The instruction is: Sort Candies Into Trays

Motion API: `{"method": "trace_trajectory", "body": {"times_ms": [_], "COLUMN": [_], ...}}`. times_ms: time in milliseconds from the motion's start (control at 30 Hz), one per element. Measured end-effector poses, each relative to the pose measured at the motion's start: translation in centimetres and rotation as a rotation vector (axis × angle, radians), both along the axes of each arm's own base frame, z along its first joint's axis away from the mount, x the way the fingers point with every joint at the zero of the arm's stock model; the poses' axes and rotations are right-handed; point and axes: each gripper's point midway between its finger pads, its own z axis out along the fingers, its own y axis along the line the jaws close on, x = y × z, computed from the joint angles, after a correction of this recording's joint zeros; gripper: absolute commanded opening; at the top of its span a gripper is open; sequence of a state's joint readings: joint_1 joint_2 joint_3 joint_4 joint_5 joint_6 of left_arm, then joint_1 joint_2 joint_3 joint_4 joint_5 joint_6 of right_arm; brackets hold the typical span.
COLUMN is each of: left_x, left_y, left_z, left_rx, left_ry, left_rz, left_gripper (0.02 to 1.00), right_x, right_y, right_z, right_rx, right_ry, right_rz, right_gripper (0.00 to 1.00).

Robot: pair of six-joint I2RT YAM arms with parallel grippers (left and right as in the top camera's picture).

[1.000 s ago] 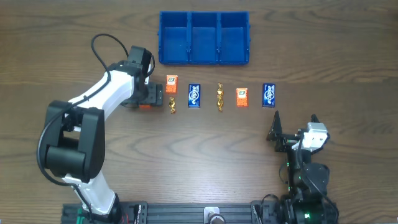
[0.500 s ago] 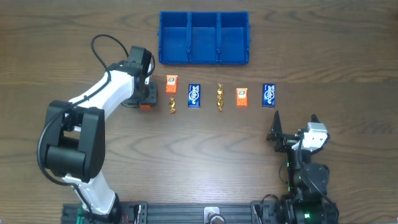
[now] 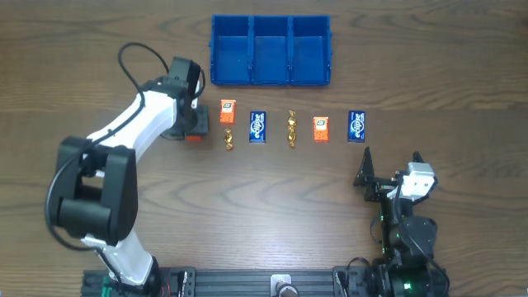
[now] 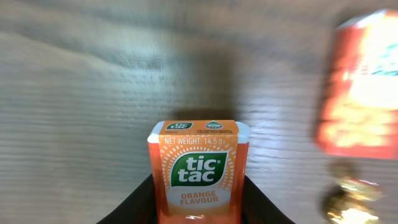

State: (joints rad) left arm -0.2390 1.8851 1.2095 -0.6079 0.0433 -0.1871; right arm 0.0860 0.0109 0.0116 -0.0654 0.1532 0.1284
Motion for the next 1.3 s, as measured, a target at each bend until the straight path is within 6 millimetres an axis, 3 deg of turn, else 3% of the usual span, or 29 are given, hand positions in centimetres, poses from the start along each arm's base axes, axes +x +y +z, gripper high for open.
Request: {"method": "trace_trajectory", "body": {"times_ms": [167,333,433,467,567,733,833,1033,1300], "left_x": [4.0,8.5,10.6,11.4,14.2,16.4,16.7,17.3,17.4], "left_y": [-2.2,-5.9,-8.5,-9.1,-10.1,-10.4,-10.0,-8.8,-9.0], "left_z": [7.9,16.7,20.9,21.1,19.8,13.6,11.5,10.8,10.2], "left_rx": [-0.033,-0.011,-0.003,0.004,0.027,0.079,0.088,0.071,0.049], "left_ry": [-0.202,-0.465,-0.586,-0.592,-0.575,-0.455,-0.419,-0.403,-0.391], "left_rz": [-0.029,-0.068,-0.084,-0.086,-0.080,-0.083,-0.064,-0.035,-0.001], "left_gripper": [0.202,0.180,0.229,0.229,0.235,0.240,0.251,0.266,0.303], "right_x": [0.0,0.0,0.0,0.0,0.0,0.0,0.0,0.0,0.0], "right_y": [0.0,0.0,0.0,0.0,0.0,0.0,0.0,0.0,0.0], "right_z": [0.0,0.0,0.0,0.0,0.0,0.0,0.0,0.0,0.0], "right_rx": [0.000,0.000,0.000,0.000,0.000,0.000,0.000,0.000,0.000], "right_ry": [0.000,0.000,0.000,0.000,0.000,0.000,0.000,0.000,0.000], "right_rz": [0.000,0.000,0.000,0.000,0.000,0.000,0.000,0.000,0.000], "right_gripper": [0.998,0.996,0.998,0.998,0.998,0.998,0.998,0.998,0.998]}}
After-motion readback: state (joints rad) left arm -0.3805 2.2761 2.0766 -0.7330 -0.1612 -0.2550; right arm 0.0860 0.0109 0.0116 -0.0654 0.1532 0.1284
